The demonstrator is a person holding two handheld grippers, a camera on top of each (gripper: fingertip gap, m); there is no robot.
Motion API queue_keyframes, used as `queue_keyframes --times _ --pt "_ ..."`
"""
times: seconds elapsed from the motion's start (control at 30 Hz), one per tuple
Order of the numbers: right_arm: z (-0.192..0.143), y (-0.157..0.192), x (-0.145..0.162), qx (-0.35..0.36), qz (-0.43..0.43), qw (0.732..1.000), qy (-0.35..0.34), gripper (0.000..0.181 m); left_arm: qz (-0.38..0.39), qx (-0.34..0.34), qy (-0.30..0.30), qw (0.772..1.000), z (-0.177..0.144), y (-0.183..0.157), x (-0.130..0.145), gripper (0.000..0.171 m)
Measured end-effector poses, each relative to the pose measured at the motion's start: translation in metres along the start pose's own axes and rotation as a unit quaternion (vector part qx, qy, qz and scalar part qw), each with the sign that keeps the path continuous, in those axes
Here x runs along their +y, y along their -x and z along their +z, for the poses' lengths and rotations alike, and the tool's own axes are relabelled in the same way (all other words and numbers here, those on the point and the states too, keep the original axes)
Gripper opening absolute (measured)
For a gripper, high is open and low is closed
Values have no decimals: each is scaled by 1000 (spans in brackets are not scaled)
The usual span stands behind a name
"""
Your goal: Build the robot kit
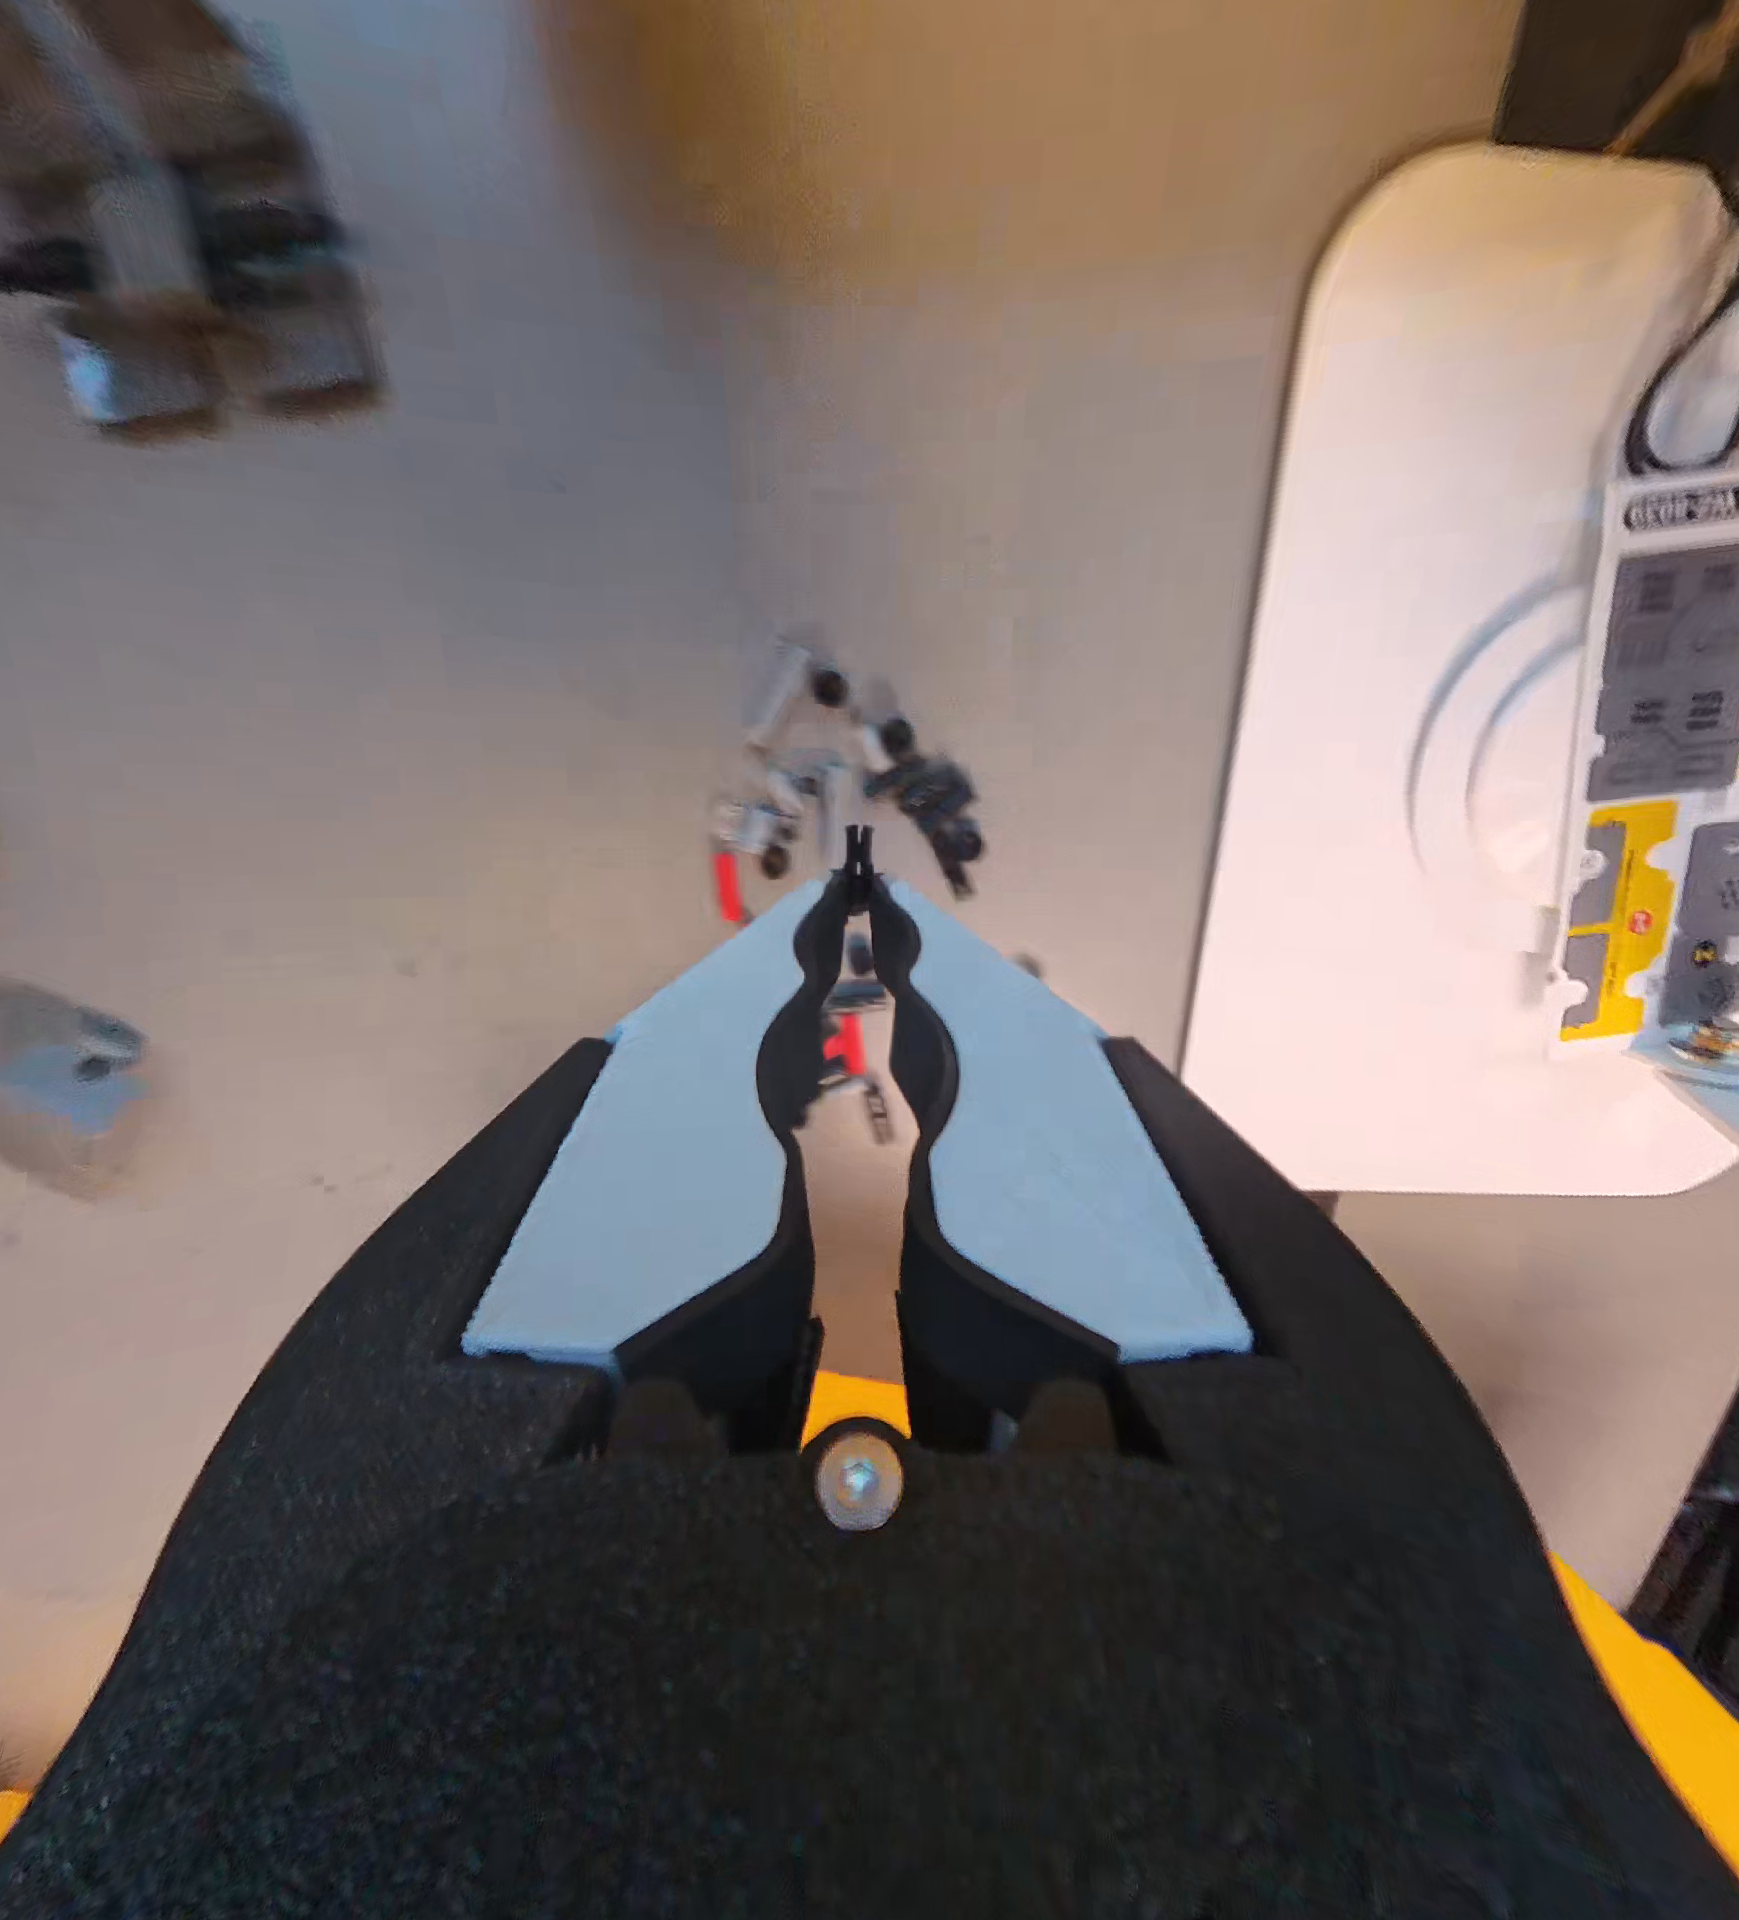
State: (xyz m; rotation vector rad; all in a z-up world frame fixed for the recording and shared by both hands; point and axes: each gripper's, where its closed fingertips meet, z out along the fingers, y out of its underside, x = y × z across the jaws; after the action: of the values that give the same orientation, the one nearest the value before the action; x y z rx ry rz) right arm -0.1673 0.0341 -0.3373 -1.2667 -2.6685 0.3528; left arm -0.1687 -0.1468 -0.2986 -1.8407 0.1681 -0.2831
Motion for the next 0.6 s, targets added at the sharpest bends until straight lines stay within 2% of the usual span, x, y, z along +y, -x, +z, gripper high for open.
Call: queue_keyframes --times 0.1,0.2,0.27,0.4,0.6 --pt "-10 60 -15 -30 -23 999 -27 4 5 4 -1 1000 0 -4 -1 48" --pt "5 115 -16 -58 -35 997 -36 4 7 10 1 1000 2 -8 0 48" --pt "19 137 -11 -68 -28 997 -35 4 14 10 5 1000 3 -10 1 48" --pt "32 151 1 -68 -22 997 -26 4 31 0 12 999 3 -10 4 48" --pt "29 146 -1 -79 -5 996 -36 11 30 2 6 1000 1 -10 0 48"
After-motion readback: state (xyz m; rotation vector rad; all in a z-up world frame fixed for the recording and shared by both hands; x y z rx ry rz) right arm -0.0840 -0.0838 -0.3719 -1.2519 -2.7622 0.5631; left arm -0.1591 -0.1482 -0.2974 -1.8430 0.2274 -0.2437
